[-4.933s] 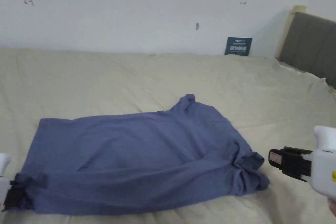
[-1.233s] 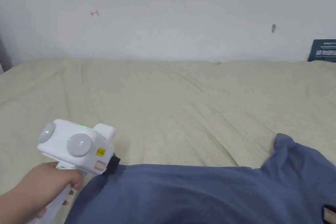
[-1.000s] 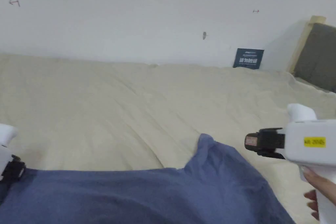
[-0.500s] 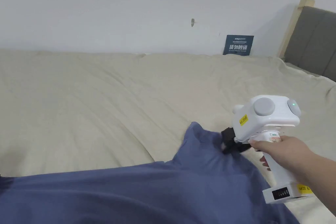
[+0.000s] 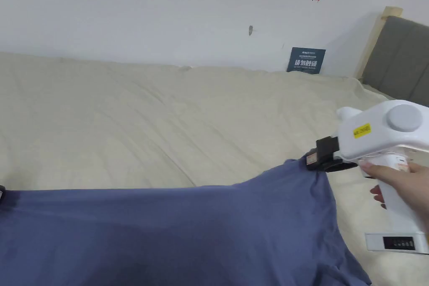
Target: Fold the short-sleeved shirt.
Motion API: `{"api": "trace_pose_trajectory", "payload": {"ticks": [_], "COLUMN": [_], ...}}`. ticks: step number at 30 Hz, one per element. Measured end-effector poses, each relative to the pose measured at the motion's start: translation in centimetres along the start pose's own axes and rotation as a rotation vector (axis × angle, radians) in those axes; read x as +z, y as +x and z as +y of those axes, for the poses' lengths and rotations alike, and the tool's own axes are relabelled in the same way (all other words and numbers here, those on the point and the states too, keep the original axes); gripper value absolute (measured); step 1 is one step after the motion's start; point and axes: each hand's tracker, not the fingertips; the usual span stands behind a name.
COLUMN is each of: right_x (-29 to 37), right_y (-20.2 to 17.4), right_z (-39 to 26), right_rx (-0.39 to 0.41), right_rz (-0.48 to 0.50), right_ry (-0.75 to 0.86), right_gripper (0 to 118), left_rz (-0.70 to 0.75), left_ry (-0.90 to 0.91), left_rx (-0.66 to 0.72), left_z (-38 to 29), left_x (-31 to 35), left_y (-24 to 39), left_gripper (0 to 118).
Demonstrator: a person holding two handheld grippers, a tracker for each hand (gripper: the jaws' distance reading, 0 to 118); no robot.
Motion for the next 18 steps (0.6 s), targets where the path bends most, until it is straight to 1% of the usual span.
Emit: {"api": "trace_pose_trajectory", "payload": {"ticks": [4,6,8,9,13,16,18], "right_x": [6.4,9.3,11.8,12.6,15.3,15.4,14.5], "right_y": [1.1,1.4,1.7,2.0,2.2,2.4,2.7], "right_z": [-3.6,-5.9,-8.5,-10.0,-15.8,-20.1,-22.5], "right_rx": [-0.057,-0.074,-0.117,-0.142,-0.134,-0.126,-0.116], "right_rz": [0.061,0.104,0.162,0.222,0.202,0.194,0.169], "right_ry": [0.056,0.069,0.087,0.084,0.090,0.072,0.029], "right_gripper": [0,0,0,0,0,0,0], "left_rz": [-0.079,-0.095,-0.114,-0.121,-0.189,-0.219,-0.219], "left_ry": [0.085,0.099,0.117,0.139,0.167,0.165,0.118], "left_rx": [0.073,0.067,0.054,0.056,0.156,0.116,0.106], "left_z": [-2.8,-4.7,-6.9,-8.4,-13.8,-17.5,-19.4], "left_x": [5.2,7.7,10.0,11.2,14.5,15.4,14.8], "left_y": [-0.5,-0.5,-0.3,-0.3,-0.5,-0.3,-0.1], "left_gripper": [3,3,3,3,3,3,3]}}
